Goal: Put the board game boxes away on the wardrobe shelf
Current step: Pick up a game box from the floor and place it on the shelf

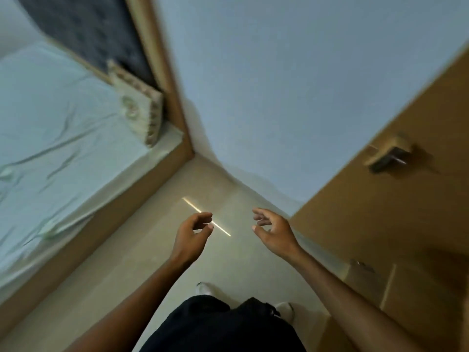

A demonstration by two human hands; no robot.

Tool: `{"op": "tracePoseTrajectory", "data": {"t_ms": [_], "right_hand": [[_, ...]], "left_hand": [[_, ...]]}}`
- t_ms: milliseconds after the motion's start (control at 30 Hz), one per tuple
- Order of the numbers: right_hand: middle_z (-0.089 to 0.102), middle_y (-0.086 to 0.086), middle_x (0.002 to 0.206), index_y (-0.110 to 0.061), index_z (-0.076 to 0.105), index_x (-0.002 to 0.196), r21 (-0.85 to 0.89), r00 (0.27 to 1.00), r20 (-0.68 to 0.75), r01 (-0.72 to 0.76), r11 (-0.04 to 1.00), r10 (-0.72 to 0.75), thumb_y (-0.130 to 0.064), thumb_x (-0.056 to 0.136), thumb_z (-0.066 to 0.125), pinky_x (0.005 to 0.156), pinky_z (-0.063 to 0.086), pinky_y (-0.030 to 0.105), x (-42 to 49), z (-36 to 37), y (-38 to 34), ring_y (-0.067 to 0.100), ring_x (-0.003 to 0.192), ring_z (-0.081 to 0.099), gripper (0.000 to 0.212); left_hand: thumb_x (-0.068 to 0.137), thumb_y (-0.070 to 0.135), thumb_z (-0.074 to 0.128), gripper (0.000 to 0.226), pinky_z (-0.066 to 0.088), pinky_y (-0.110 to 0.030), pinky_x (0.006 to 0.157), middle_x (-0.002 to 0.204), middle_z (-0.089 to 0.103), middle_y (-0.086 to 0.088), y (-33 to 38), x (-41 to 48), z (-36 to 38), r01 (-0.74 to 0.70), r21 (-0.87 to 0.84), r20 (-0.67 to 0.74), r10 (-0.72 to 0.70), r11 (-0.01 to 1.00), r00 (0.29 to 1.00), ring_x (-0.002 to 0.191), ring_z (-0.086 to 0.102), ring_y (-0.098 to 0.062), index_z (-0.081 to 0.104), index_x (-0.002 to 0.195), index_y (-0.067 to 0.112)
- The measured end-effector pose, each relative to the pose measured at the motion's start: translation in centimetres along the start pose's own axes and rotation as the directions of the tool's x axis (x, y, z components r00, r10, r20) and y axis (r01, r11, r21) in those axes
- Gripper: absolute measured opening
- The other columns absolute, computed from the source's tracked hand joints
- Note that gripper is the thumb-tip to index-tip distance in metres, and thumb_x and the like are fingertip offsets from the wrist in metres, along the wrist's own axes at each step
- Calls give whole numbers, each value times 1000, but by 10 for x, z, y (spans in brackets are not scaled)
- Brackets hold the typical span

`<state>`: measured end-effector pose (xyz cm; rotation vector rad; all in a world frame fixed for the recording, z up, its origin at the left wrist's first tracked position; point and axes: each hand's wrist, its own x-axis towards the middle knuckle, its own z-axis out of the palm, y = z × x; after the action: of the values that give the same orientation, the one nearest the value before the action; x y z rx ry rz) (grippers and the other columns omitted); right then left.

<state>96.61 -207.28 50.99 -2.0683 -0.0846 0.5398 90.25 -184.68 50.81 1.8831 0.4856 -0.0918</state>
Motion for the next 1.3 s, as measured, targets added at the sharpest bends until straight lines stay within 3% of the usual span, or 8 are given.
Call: {"op": "tracePoseTrajectory", "data": {"t_ms": [133, 267, 333, 500, 767, 967, 1133, 1300], "right_hand": [[65, -7, 109, -22, 59, 126, -102, 971, 208, 140, 985, -116, -17, 84, 67, 85, 53, 22, 46, 95, -71, 3, 96, 62, 43], [65, -7, 107, -25, 61, 125, -149, 877, 430, 304, 941, -215, -14, 84, 67, 83, 52, 19, 75, 190, -140, 5, 95, 62, 42], [66, -6, 105, -25, 61, 124, -158, 806, 539, 380, 912, -243, -15, 83, 67, 85, 53, 23, 88, 242, -173, 7, 94, 63, 43], [65, -7, 108, -28, 58, 129, -153, 592, 770, 532, 833, -237, -20, 85, 66, 85, 53, 26, 109, 376, -247, 5, 97, 62, 45], [64, -4, 112, -28, 56, 130, -40, 275, 939, 684, 729, -206, -19, 87, 65, 82, 51, 20, 95, 579, -349, 7, 99, 61, 46], [64, -2, 112, -21, 55, 133, 107, -34, 990, 801, 589, -134, -19, 87, 65, 86, 53, 28, 33, 736, -414, 11, 99, 62, 47], [64, 1, 112, -20, 54, 134, 217, -226, 973, 837, 503, -45, -14, 86, 65, 73, 46, 11, -56, 869, -438, 13, 96, 62, 49], [65, 3, 111, -19, 55, 132, 328, -358, 933, 824, 462, -25, -15, 86, 66, 73, 51, 12, -162, 986, -455, 15, 94, 65, 47]], "left_hand": [[90, 10, 62, 28, 45, -2, 69, 106, 68, 7, -47, -4, -104, 70, -77, -205, -85, 995, 975, 95, 62, -3, 65, 116, 19], [89, 11, 63, 27, 49, -12, 75, 105, 69, 5, -94, -23, -190, 149, -206, -415, -224, 967, 882, 93, 64, -6, 66, 115, 19], [89, 11, 63, 27, 52, -19, 79, 105, 69, 6, -117, -37, -227, 176, -285, -507, -304, 942, 806, 94, 64, -7, 66, 115, 20], [90, 11, 62, 28, 49, -15, 77, 104, 68, 6, -169, -69, -314, 203, -468, -652, -492, 860, 577, 96, 63, -8, 64, 117, 20], [91, 14, 61, 29, 53, -22, 84, 108, 67, 8, -228, -117, -442, 174, -628, -698, -647, 759, 307, 99, 62, -5, 64, 119, 23], [91, 11, 61, 29, 49, -15, 79, 108, 67, 8, -275, -190, -520, -16, -731, -682, -731, 682, -35, 102, 62, -6, 64, 118, 21], [89, 9, 62, 27, 49, -11, 73, 106, 68, 7, -335, -271, -582, -150, -740, -603, -746, 656, -284, 96, 63, -5, 66, 114, 18], [87, 8, 63, 26, 49, -13, 75, 105, 70, 3, -397, -373, -650, -191, -730, -558, -733, 657, -389, 91, 65, -9, 67, 111, 18]]}}
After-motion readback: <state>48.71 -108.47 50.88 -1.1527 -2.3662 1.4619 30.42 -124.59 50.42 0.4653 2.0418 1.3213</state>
